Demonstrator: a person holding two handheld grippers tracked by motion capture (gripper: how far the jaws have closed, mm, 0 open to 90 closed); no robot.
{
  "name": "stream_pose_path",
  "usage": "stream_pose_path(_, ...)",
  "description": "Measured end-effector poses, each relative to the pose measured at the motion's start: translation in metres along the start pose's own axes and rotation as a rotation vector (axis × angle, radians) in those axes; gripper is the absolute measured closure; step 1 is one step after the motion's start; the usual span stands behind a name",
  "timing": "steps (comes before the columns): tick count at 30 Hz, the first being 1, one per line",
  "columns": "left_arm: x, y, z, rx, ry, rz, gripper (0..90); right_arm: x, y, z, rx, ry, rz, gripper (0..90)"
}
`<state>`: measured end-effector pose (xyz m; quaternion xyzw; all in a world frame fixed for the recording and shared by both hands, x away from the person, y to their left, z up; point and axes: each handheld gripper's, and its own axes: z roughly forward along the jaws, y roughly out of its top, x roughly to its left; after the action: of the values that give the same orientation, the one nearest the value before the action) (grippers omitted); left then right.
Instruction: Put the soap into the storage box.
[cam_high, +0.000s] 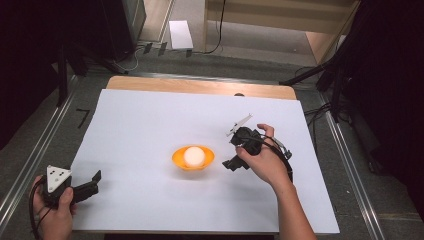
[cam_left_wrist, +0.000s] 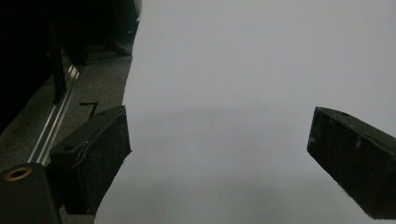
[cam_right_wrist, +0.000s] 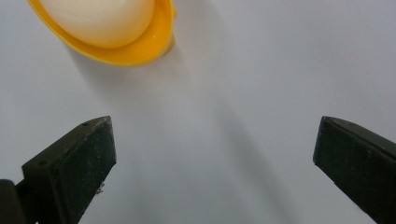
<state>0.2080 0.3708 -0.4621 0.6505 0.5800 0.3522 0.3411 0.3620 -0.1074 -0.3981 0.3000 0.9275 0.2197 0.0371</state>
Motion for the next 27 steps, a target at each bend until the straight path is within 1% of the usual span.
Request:
stream_pose_path(1, 0.0, 0.0, 0.0, 0.002, 0.001, 0.001, 6.3, -0.001, -0.002, 0.0, -0.003, 0.001, -0.004, 0.0)
stream_pose_path(3, 0.0, 0.0, 0.0, 0.002, 0.001, 0.002, 6.3, -0.004, -0.008, -0.001, 0.001, 0.0, 0.015, 0.0)
stream_pose_path(10, 0.0, 0.0, 0.0, -0.003, 0.005, -0.003, 6.3, -0.011, -0.022, 0.0, 0.007, -0.008, 0.037, 0.0)
stream_pose_path(11, 0.0, 0.0, 0.0, -0.003, 0.005, -0.003, 6.3, -0.011, -0.022, 0.0, 0.007, -0.008, 0.037, 0.0)
stream_pose_path(12, 0.0, 0.0, 0.0, -0.003, 0.005, -0.003, 6.2, -0.013, -0.027, 0.0, 0.004, -0.006, 0.043, 0.0)
stream_pose_path(14, 0.0, 0.0, 0.0, -0.002, 0.008, -0.003, 6.3, -0.014, -0.029, 0.0, 0.008, -0.009, 0.045, 0.0)
stream_pose_path(18, 0.0, 0.0, 0.0, -0.003, 0.01, -0.003, 6.3, -0.018, -0.04, 0.0, 0.012, -0.019, 0.059, 0.0)
stream_pose_path(22, 0.0, 0.0, 0.0, -0.003, 0.011, -0.002, 6.2, -0.021, -0.047, -0.001, 0.009, -0.02, 0.074, 0.0)
stream_pose_path(27, 0.0, 0.0, 0.0, -0.003, 0.012, -0.002, 6.2, -0.026, -0.06, -0.003, 0.007, -0.027, 0.103, 0.0)
